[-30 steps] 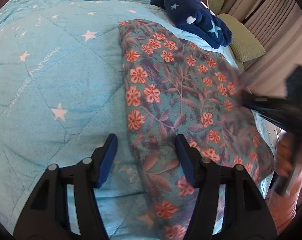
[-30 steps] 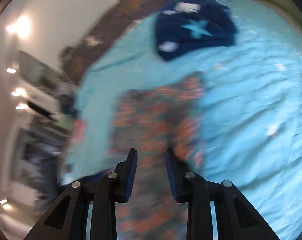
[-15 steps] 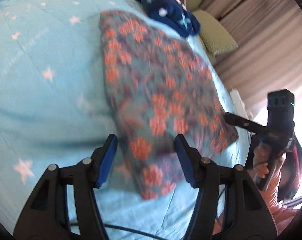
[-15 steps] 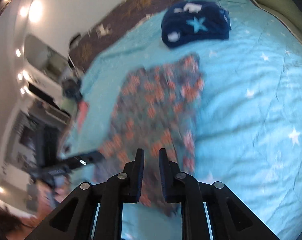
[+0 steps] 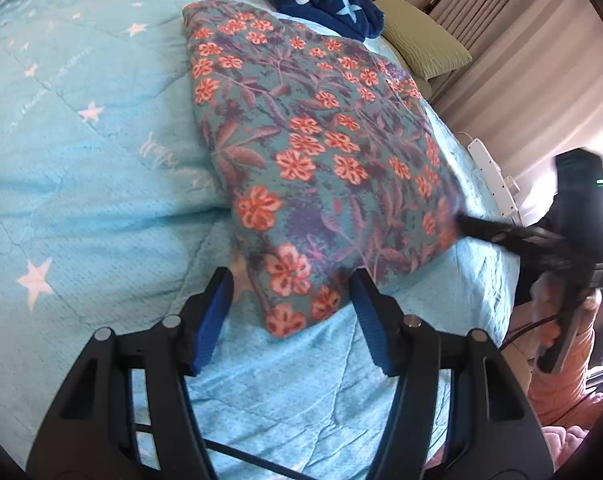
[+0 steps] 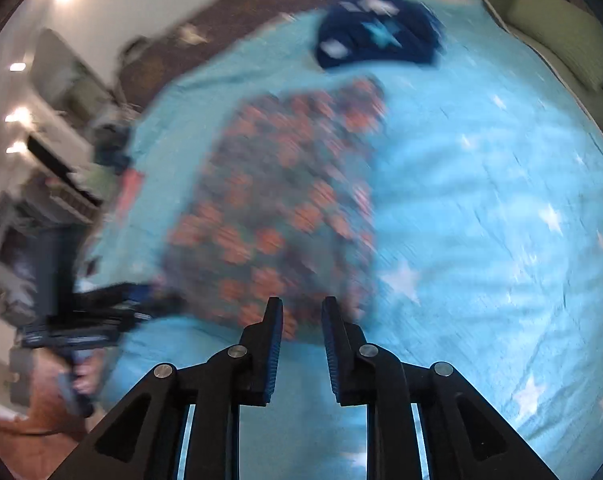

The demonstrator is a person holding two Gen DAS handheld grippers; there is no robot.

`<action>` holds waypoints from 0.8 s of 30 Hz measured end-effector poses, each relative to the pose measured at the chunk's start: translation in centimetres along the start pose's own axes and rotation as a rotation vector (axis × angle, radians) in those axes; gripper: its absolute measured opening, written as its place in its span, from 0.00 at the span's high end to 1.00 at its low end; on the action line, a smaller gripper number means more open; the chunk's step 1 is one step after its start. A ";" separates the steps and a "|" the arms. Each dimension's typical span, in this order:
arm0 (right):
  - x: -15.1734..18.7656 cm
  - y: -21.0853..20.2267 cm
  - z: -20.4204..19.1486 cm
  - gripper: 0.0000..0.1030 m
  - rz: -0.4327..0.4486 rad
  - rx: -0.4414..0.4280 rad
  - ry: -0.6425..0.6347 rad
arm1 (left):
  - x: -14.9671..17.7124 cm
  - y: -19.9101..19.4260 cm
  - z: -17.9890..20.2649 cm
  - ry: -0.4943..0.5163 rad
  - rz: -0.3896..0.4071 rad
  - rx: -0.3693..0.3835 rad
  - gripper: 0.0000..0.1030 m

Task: Fold small clothes
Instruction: 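Open both grippers and press the folded shirt flat, then grasp the folded shirt ends with both grippers and lift it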

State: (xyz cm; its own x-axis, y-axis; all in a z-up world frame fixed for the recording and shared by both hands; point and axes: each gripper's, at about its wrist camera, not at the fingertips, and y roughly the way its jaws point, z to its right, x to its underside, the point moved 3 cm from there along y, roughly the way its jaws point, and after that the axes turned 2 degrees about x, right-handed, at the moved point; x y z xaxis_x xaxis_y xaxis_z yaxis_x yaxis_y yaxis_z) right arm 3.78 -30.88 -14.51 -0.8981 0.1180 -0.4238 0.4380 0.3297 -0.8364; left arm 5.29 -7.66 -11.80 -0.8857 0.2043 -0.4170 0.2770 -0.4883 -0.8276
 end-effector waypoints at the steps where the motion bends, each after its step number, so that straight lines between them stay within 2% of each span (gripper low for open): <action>1: 0.2 0.1 0.0 0.83 0.009 -0.019 0.018 | 0.0 -0.2 0.1 0.002 0.002 -0.010 0.40; 6: 0.0 -2.5 -1.4 0.77 0.083 -0.005 -0.032 | 0.3 -0.9 0.7 0.007 0.012 -0.018 0.40; 8: -0.2 -3.3 -1.4 0.67 0.104 0.003 -0.028 | 0.3 -1.2 0.9 0.014 0.027 -0.032 0.40; 9: -0.2 -3.6 -1.5 0.56 0.112 0.005 -0.021 | 0.1 -1.2 1.0 0.016 0.035 -0.037 0.40; 10: -0.4 -3.9 -1.1 0.51 0.123 0.003 0.000 | -0.1 -1.3 1.0 0.018 0.041 -0.040 0.40; 20: -2.2 -3.9 2.0 0.48 0.105 -0.038 0.113 | -0.9 -1.7 0.9 0.049 0.049 -0.058 0.40; 24: -4.4 -2.7 2.6 0.31 0.107 -0.137 0.099 | -2.5 -1.2 0.1 0.048 0.049 -0.076 0.39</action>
State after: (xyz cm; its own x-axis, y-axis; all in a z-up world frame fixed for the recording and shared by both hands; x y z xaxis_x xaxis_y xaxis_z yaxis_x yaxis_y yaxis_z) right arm 6.68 -34.71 -11.30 -0.8492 0.2487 -0.4659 0.5277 0.4340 -0.7302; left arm 7.12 -7.66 -9.73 -0.8519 0.2228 -0.4740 0.3489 -0.4335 -0.8309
